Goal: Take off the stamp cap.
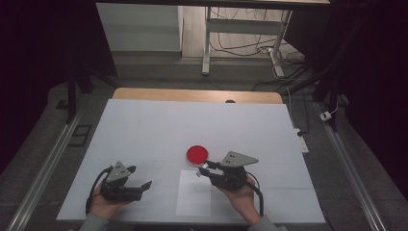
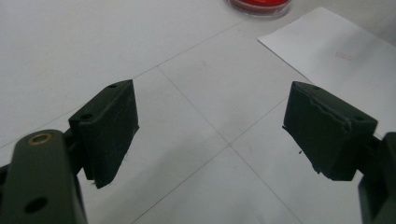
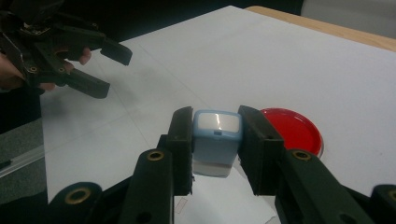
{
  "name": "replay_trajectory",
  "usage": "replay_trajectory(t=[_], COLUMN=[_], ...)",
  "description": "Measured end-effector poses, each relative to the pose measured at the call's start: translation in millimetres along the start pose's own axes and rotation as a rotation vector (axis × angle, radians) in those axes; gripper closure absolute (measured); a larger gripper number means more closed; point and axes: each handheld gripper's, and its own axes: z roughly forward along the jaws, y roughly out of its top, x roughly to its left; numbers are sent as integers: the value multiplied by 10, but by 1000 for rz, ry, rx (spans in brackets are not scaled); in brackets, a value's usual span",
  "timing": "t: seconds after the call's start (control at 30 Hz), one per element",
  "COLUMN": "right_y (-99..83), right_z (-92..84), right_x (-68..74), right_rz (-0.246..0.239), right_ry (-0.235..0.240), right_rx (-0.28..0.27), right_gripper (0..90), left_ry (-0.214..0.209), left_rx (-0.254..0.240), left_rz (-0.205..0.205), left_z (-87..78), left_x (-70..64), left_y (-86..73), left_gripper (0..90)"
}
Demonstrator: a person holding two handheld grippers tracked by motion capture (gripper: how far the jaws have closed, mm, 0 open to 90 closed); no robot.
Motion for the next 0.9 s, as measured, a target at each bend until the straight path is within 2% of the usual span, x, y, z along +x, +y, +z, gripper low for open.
replay_trajectory(t=[0.3, 0.9], right_y=[12, 39], right_z=[-24, -37], right_x=[-11, -4], right_rz=[1, -2], right_ry=[-5, -2], right_rx=[-7, -16], right_gripper=[662, 662], left_ry=[-27, -62], left_rx=[-22, -18], left_rz=[20, 127], left_z=[26, 264], left_x=[-89, -405], left_y=[108, 404], left_gripper=[205, 222])
